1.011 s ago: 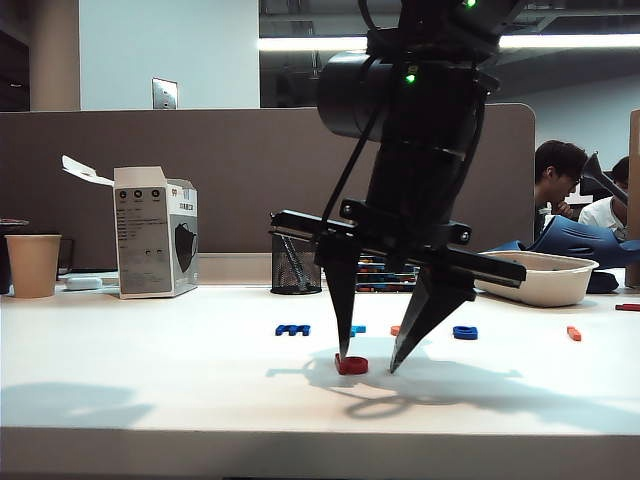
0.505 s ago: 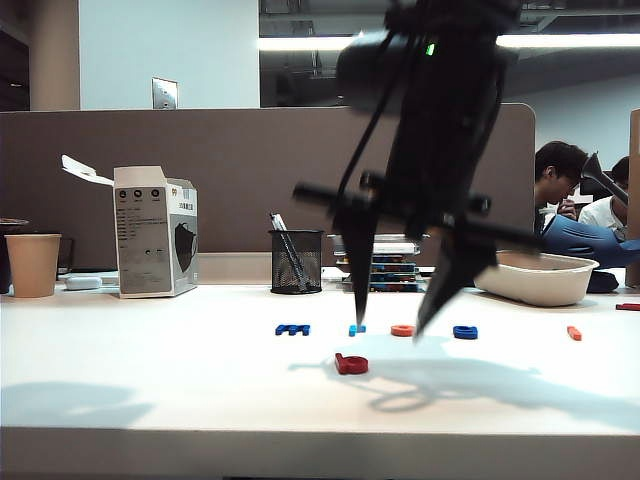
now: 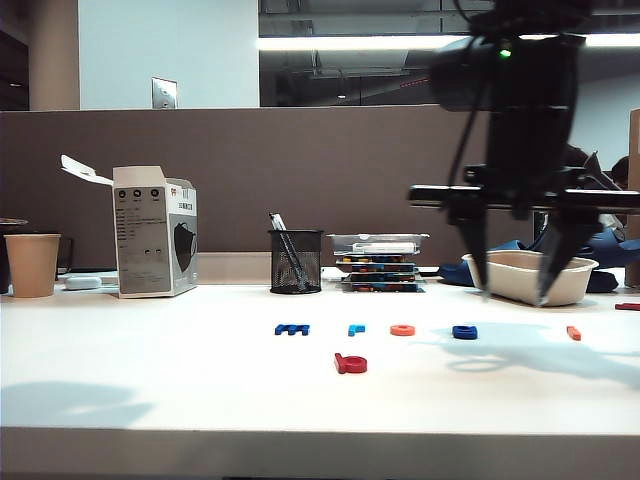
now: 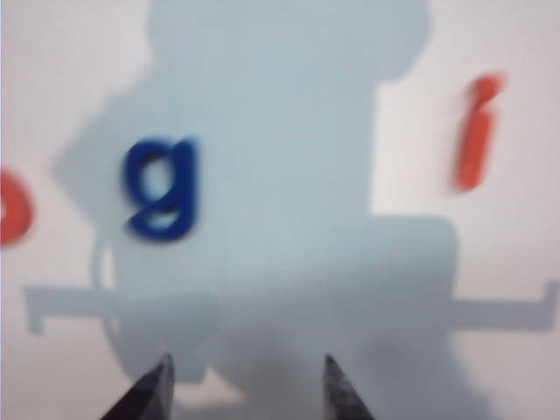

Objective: Select the appropriate letters from the row of letter magnets placed on the table to arrange into the word "big".

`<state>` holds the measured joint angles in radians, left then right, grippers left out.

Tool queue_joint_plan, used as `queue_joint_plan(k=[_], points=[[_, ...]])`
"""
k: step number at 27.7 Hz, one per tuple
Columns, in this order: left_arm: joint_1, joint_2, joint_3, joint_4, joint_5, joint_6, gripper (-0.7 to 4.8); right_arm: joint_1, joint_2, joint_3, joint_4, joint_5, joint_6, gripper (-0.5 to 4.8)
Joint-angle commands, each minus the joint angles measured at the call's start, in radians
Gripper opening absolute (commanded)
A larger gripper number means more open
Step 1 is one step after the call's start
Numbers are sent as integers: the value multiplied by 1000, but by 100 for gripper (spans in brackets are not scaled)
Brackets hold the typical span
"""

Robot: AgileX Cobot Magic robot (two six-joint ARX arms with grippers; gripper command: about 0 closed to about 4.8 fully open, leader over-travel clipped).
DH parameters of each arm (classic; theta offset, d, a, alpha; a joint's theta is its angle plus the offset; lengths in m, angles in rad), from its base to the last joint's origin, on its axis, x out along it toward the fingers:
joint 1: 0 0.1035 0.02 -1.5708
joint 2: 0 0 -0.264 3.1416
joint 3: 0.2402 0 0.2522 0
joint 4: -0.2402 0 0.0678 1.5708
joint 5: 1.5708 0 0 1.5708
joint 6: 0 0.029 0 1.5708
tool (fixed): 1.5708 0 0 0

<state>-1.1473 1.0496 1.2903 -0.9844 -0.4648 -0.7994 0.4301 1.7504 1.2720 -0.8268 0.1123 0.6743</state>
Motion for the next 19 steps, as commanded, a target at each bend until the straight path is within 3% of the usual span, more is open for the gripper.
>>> queue_joint_plan(k=[1,10,19], points=[[1,-2,4,6,-6,6,-5,-52,2,3,16,22,-36,216],[1,-2,4,6,-6,6,-5,-183,22,3,93,43,-138,215],[1,-2,4,6,-6,6,-5,-204,127,3,113,3,-159,216]])
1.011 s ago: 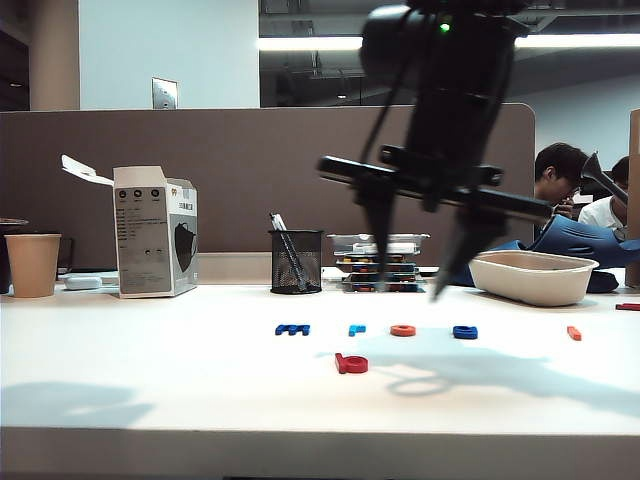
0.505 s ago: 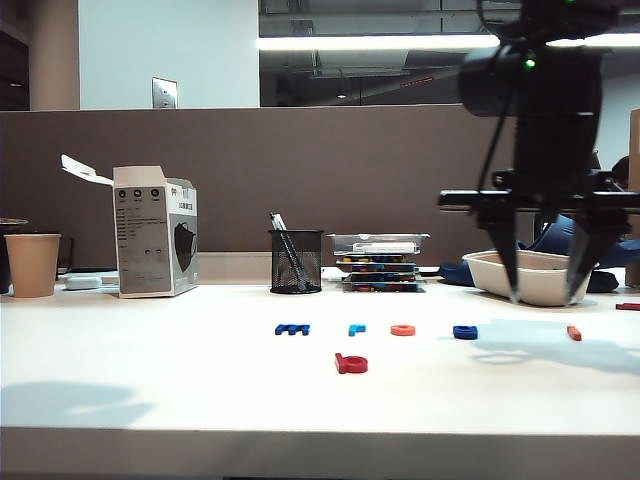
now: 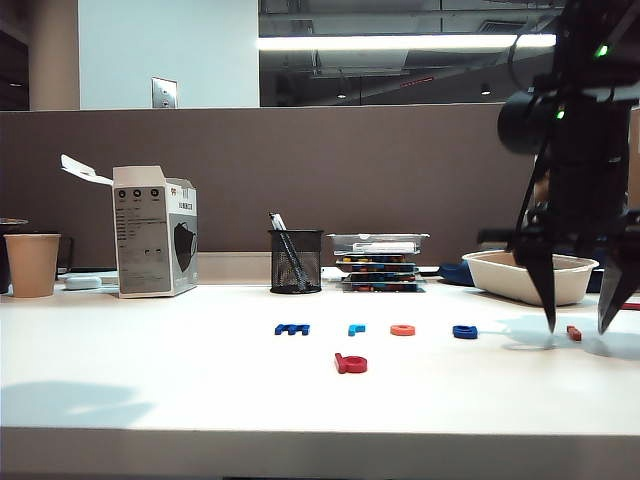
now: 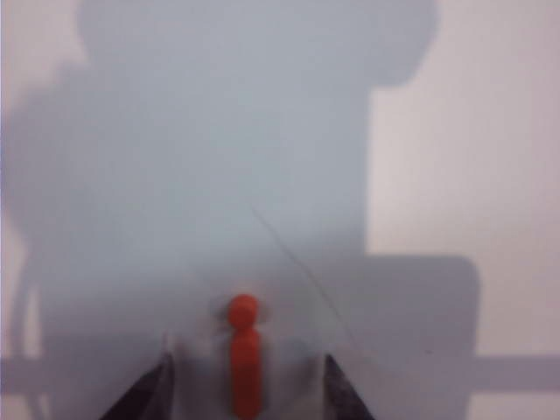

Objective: Select the appropriate letters from the row of letter magnets placed on the table to arrange into the word "big".

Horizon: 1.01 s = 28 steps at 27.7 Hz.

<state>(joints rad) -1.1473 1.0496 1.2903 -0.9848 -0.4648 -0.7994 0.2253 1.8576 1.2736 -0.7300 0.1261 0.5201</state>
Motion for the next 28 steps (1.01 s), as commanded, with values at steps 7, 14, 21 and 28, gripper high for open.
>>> queue_joint_plan(k=[7,14,21,28], points=[[1,-2,4,6,-6,6,-5,1,58,1,-13,-24,-5,206],[1,-2,4,6,-6,6,-5,0,57,1,-58,-32,-28,175],[1,-2,4,6,-6,6,-5,0,57,1,-90,-38,-31,89],[1,-2,4,6,-6,6,-5,0,57,1,-87,-39,-50,-6]])
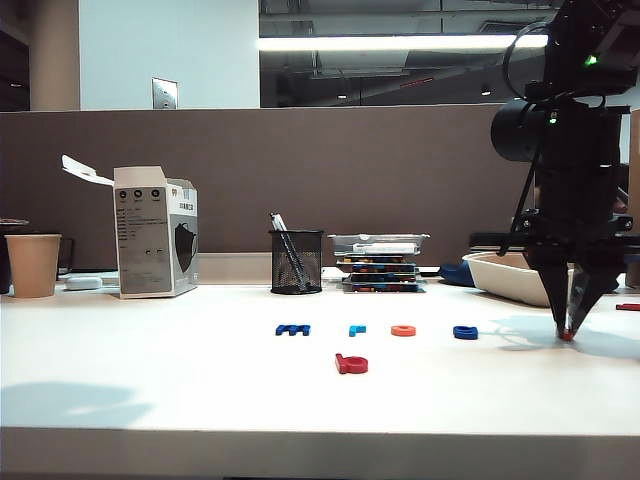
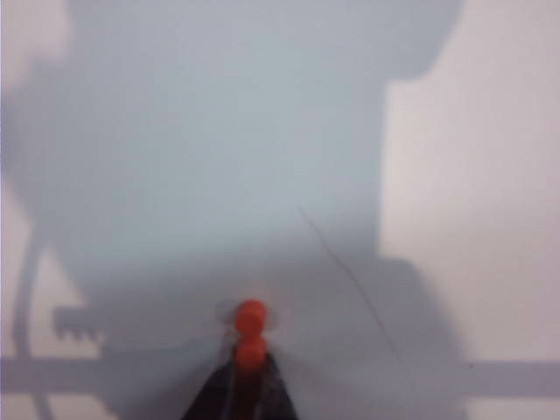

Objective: Select the appropriate letters from the row of letter magnets placed on the table to arrange into the word "big".

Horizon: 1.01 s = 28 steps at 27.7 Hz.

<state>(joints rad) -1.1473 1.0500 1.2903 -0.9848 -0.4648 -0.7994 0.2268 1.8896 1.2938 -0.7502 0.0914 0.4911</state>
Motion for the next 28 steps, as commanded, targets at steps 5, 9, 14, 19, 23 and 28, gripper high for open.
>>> queue_joint_plan(k=[5,9,14,19,23,28], points=[[1,-2,4,6,-6,6,-5,0,12,-19,-84,-47,-56,-6],[1,-2,4,6,-6,6,-5,7,-26,-19,-96,-51,-74,-6],[1,-2,4,6,-6,6,-5,44,-117,-19,-113,-98,-77,-6],[1,-2,4,6,-6,6,-5,136,-169,-19,-129,-147,-68,-6],[1,-2,4,6,-6,6,-5,214,-168,-21,-128,-158,-13,-6],[1,-2,4,6,-6,6,-5,285,-166,-22,-84,-145,72,-6]])
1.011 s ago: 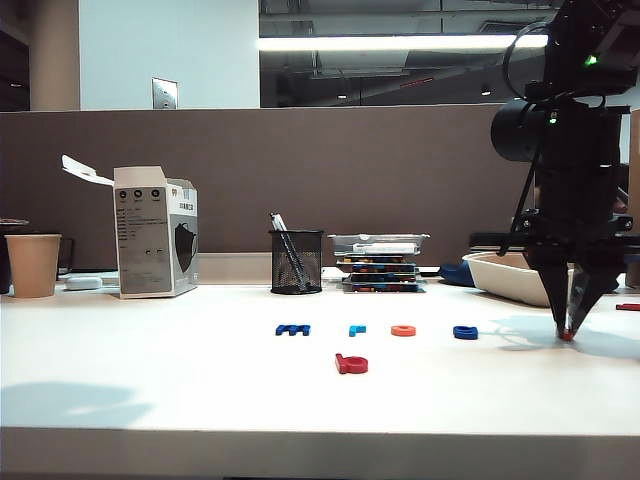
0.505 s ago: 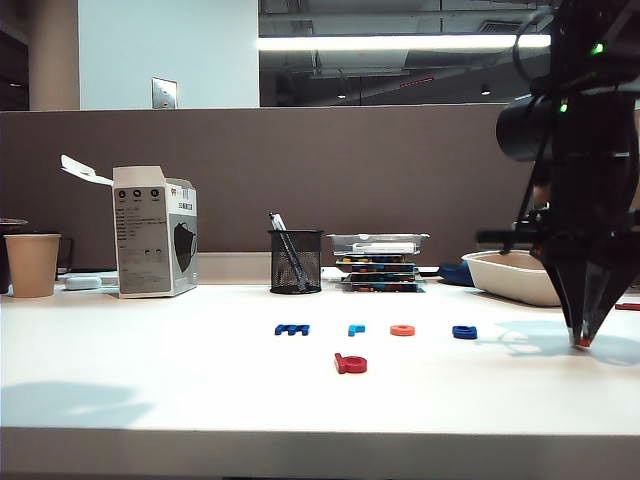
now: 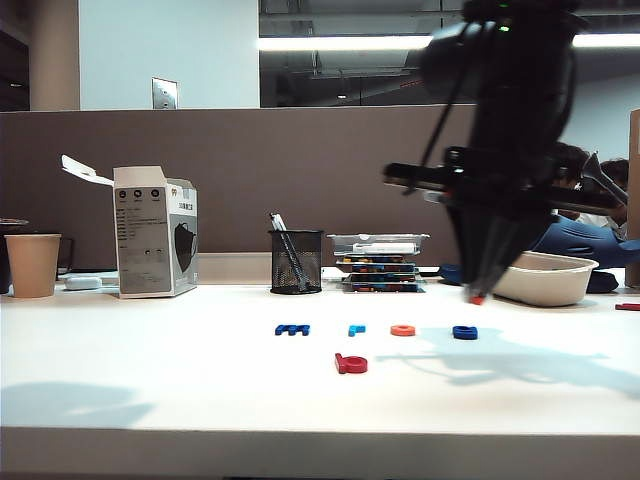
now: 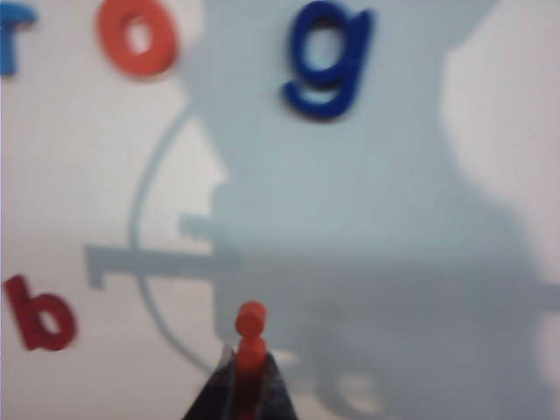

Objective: Select the appropriate letters from the row of letter magnets placed on the table to arrange into the word "big".

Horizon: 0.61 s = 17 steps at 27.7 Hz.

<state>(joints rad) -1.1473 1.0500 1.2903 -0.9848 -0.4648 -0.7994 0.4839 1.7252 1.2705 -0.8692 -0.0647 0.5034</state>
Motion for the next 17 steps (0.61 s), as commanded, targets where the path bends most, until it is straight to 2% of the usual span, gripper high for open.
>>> queue_joint_plan(k=[1,11,17], points=[[1,-2,4,6,-6,6,-5,40,4,1,43,11,76,-6],[1,-2,4,6,-6,6,-5,138,116,0,55,2,105,-6],[1,-2,4,6,-6,6,-5,160,158,-2,56,6,105,5]])
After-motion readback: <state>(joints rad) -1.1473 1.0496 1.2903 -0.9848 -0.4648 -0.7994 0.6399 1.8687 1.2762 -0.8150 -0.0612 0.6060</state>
